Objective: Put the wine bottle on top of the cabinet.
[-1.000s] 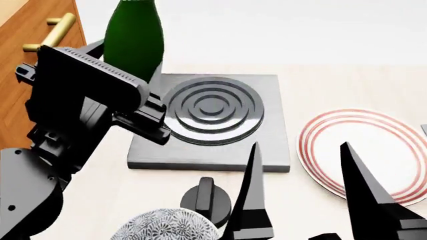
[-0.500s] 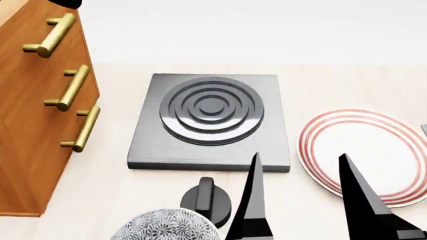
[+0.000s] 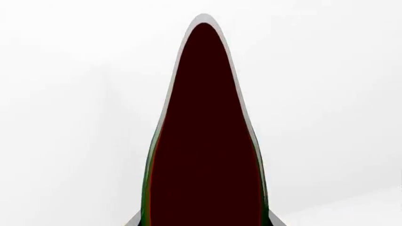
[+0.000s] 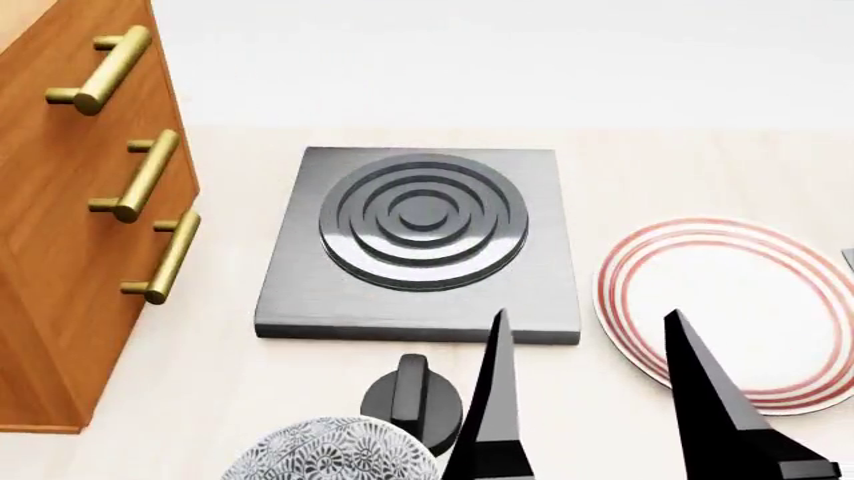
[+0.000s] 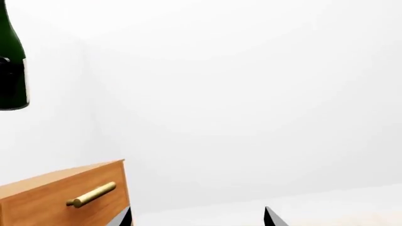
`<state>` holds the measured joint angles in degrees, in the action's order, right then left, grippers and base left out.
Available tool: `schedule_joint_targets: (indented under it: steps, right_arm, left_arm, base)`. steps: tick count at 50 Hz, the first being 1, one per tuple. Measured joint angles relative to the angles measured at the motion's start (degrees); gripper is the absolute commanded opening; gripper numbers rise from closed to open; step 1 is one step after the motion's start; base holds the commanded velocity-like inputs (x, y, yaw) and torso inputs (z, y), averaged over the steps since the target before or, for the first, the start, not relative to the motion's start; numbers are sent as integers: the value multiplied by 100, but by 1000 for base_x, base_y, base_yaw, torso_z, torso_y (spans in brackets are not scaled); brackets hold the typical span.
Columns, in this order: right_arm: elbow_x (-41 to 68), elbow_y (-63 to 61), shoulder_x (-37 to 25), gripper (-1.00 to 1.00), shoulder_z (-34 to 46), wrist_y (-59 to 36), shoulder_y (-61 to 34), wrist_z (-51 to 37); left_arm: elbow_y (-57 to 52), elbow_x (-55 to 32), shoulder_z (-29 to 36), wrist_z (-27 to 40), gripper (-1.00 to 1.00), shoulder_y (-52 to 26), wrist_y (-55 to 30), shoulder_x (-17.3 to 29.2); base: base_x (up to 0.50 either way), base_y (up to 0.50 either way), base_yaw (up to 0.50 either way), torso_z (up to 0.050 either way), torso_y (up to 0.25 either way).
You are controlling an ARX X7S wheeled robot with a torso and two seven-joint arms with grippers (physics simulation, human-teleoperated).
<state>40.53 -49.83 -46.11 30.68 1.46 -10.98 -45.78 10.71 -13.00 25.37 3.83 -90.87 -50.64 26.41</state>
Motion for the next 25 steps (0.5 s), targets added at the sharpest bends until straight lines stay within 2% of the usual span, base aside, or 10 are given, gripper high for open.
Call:
schedule_joint_targets:
  steps: [10, 25]
  right_arm:
    - [-19, 36, 28, 100, 35, 6, 0, 26]
    - [-16, 92, 31, 100, 33, 46, 18, 44]
  left_arm:
    - [589, -304, -688, 158, -100, 10, 139, -90]
    - [1088, -486, -1190, 379, -100, 213, 162, -132]
  base:
    - [0, 0, 0, 1, 0]
    - [1, 0, 0, 0, 1]
